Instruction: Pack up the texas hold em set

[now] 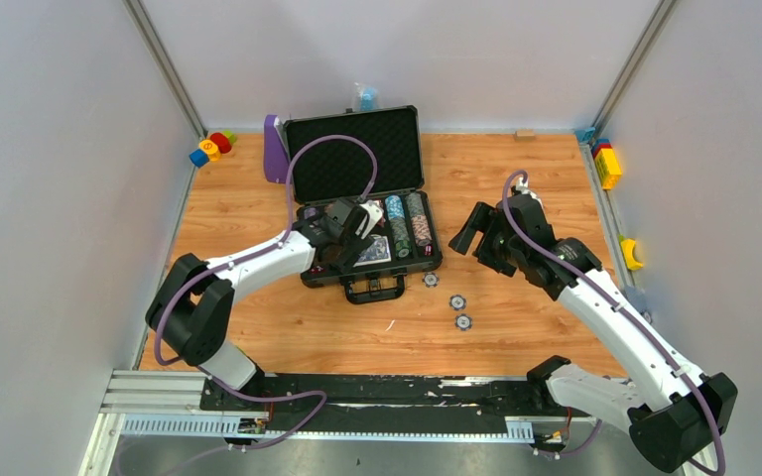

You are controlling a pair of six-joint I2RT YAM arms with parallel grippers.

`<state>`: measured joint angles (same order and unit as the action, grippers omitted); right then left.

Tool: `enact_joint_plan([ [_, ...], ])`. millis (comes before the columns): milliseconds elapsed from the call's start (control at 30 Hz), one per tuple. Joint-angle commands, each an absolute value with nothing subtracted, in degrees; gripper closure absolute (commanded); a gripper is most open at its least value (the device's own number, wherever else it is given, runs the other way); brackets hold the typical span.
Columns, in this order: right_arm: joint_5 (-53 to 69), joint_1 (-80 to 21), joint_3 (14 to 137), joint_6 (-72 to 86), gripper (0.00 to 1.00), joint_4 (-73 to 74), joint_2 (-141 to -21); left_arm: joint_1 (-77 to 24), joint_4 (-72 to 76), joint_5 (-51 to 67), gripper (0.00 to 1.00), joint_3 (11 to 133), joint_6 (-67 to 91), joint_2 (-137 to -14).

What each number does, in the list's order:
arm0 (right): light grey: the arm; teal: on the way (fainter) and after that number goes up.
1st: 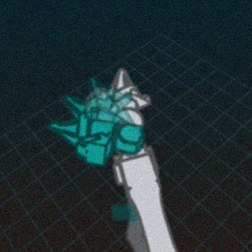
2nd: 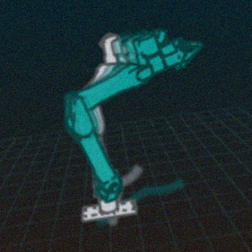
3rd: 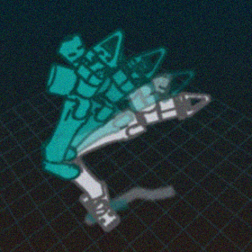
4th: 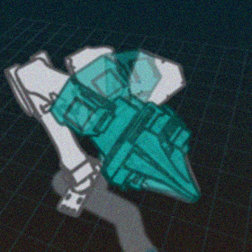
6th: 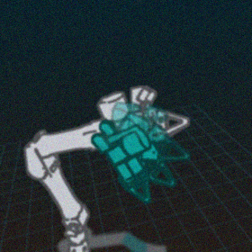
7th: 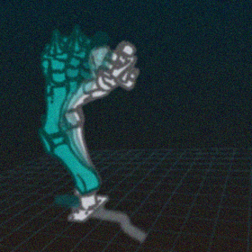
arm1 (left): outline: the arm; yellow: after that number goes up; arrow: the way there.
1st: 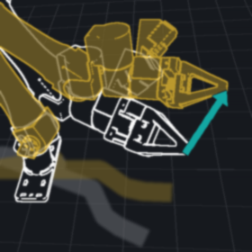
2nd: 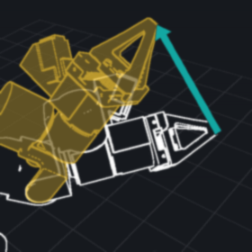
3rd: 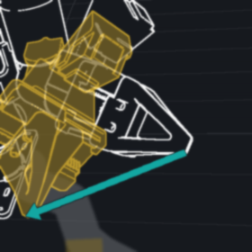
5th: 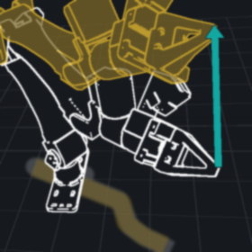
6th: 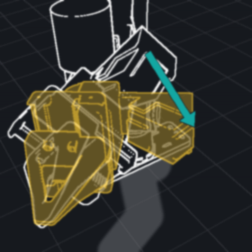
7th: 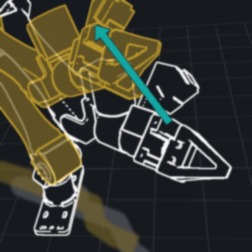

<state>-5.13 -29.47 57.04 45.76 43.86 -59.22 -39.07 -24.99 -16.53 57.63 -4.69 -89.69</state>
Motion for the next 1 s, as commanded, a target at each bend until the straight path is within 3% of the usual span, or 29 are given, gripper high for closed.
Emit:
enact_joint_plan([
  [0, -4.6, -29.4, 58.5, 45.7, 0.20, 41.9, -59.1, -41.2, -26.4, -9.1, 0.29, 57.6, -4.0, -91.6],
  [567, -4.8, -29.4, 57.8, 46.1, 0.20, 41.8, -58.6, -41.2, -23.4, -16.9, 0.36, 61.4, -4.3, -101.0],
  [800, -5.0, -29.4, 57.8, 45.8, 0.20, 41.8, -58.7, -41.4, -20.3, -20.1, 0.54, 61.1, -2.2, -100.8],
  [967, -5.1, -29.3, 57.7, 45.4, 0.20, 41.8, -58.6, -42.1, -17.3, -23.9, 0.58, 58.8, -0.9, -97.3],
])
